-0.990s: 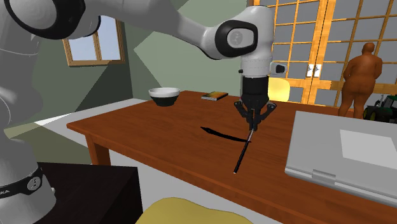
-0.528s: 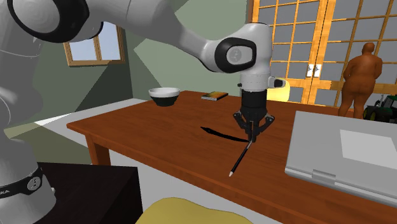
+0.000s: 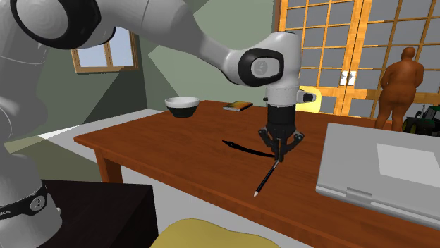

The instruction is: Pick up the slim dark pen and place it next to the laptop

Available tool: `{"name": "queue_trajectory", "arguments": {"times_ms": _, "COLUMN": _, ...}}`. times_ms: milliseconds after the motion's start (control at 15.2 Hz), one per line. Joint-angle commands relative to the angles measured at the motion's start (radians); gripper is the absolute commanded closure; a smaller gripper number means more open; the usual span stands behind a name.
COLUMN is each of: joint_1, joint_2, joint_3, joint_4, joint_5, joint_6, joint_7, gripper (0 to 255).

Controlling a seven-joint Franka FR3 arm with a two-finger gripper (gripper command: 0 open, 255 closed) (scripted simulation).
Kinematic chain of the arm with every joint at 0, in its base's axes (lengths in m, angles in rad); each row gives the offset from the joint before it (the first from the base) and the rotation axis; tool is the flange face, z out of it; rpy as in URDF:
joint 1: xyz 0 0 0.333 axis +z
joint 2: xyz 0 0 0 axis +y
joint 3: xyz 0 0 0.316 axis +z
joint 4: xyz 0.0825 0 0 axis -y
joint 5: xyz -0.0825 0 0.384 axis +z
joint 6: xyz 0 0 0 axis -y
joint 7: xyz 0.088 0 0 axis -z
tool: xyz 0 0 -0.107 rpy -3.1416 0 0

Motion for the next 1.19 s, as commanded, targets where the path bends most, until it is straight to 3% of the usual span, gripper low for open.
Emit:
{"name": "queue_trajectory", "arguments": {"times_ms": 0, "joint_1": 0.0, "joint_2": 0.0, "joint_3": 0.0, "joint_4": 0.0, "joint_5": 0.0, "joint_6": 0.0, "joint_7": 0.0, "gripper": 255}}
{"name": "queue_trajectory", "arguments": {"times_ms": 66, "joint_1": 0.0, "joint_2": 0.0, "joint_3": 0.0, "joint_4": 0.0, "joint_5": 0.0, "joint_6": 0.0, "joint_7": 0.0, "gripper": 0}}
{"name": "queue_trajectory", "arguments": {"times_ms": 396, "joint_1": 0.0, "joint_2": 0.0, "joint_3": 0.0, "joint_4": 0.0, "joint_5": 0.0, "joint_6": 0.0, "joint_7": 0.0, "gripper": 0}}
{"name": "queue_trajectory", "arguments": {"times_ms": 660, "joint_1": -0.002, "joint_2": -0.048, "joint_3": 0.008, "joint_4": 0.052, "joint_5": 0.012, "joint_6": -0.099, "joint_7": -0.008, "gripper": 0}}
{"name": "queue_trajectory", "arguments": {"times_ms": 1122, "joint_1": -0.002, "joint_2": -0.048, "joint_3": 0.008, "joint_4": 0.052, "joint_5": 0.012, "joint_6": -0.099, "joint_7": -0.008, "gripper": 0}}
